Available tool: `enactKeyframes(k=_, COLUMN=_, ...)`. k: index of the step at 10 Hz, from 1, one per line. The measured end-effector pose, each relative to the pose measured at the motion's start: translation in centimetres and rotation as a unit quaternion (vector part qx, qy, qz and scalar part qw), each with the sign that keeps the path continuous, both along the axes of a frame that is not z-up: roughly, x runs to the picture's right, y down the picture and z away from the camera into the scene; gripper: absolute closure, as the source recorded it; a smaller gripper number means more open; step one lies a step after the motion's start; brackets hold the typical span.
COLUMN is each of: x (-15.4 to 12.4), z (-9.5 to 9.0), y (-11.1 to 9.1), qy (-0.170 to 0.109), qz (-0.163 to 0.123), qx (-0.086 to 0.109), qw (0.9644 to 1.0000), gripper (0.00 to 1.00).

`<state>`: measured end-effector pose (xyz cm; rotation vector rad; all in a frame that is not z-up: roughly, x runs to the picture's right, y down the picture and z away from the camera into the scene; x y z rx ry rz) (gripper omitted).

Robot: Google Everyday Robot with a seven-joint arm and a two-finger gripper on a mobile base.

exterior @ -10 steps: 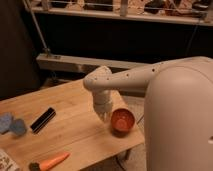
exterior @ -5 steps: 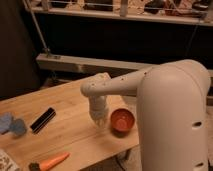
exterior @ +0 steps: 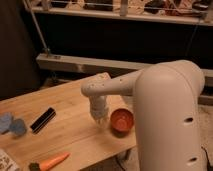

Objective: Push the ceramic bowl across the table

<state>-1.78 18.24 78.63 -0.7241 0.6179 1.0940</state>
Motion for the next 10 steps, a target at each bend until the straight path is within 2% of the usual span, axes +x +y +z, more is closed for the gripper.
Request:
enactKeyframes(k=5, x=1.5, z=0.6, y=0.0, qy=0.020, qz=-0.017, qx=0.004, qw=0.9996, gripper=1.00)
enactKeyframes(k=10, x=2.5, z=1.3, y=-0.2, qy=0.037, qz=-0.020, qx=0.005, qw=0.9991, gripper=1.00)
